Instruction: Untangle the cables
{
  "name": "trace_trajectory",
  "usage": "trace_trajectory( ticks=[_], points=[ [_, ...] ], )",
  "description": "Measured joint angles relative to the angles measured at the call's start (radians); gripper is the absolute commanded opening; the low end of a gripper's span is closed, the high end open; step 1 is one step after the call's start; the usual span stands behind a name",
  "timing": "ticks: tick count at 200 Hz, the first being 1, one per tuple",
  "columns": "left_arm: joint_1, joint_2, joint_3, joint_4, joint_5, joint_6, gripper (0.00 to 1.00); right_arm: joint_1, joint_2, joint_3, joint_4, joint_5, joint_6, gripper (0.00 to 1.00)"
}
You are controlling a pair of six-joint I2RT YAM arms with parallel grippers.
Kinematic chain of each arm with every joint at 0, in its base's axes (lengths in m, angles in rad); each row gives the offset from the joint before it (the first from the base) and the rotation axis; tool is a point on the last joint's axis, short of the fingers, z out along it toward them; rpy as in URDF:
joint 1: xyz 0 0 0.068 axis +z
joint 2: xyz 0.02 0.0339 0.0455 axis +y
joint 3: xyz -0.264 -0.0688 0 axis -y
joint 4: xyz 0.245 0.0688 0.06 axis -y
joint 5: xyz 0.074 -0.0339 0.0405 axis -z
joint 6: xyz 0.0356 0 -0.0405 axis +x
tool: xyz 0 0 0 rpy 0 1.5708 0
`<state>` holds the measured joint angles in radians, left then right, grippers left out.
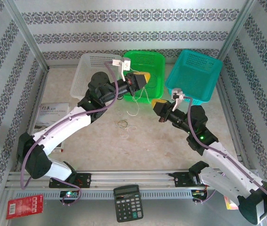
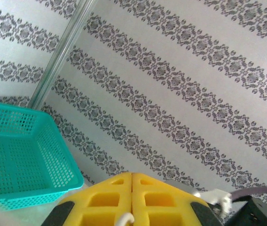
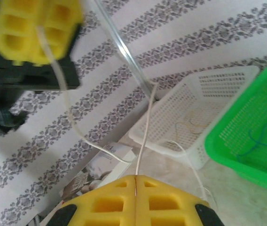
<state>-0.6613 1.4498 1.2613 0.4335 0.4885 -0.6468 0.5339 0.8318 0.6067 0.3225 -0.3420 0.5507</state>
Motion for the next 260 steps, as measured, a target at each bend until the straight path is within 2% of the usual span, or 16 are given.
trace_trajectory(
  ticks=[49, 132, 163, 177, 189, 212, 232, 242, 260],
  points=[
    [0.000, 0.023, 0.000, 0.000, 0.000, -0.041, 0.00, 0.054, 0.072, 0.053, 0.039, 0.000, -0.054, 0.00],
    [-0.005, 0.029, 0.021, 0.000, 0.000, -0.082, 0.00, 0.072, 0.137, 0.122, 0.101, 0.007, -0.107, 0.34],
    [-0.014, 0.031, 0.032, 0.001, 0.000, -0.093, 0.00, 0.080, 0.166, 0.133, 0.115, 0.019, -0.113, 0.37],
    [-0.015, 0.032, 0.035, 0.002, 0.000, -0.096, 0.00, 0.080, 0.180, 0.136, 0.125, 0.029, -0.113, 0.35],
    [-0.017, 0.032, 0.037, 0.001, 0.000, -0.096, 0.00, 0.080, 0.198, 0.144, 0.133, 0.036, -0.111, 0.28],
    [-0.020, 0.033, 0.037, 0.001, 0.000, -0.096, 0.00, 0.079, 0.224, 0.154, 0.144, 0.050, -0.116, 0.00],
    [-0.020, 0.037, 0.037, 0.001, 0.000, -0.096, 0.00, 0.074, 0.227, 0.158, 0.145, 0.063, -0.103, 0.00],
    [-0.020, 0.039, 0.037, 0.001, 0.000, -0.096, 0.11, 0.062, 0.227, 0.158, 0.144, 0.066, -0.101, 0.00],
    [-0.020, 0.044, 0.037, 0.000, 0.001, -0.091, 0.41, 0.017, 0.224, 0.158, 0.140, 0.082, -0.082, 0.00]
  ],
)
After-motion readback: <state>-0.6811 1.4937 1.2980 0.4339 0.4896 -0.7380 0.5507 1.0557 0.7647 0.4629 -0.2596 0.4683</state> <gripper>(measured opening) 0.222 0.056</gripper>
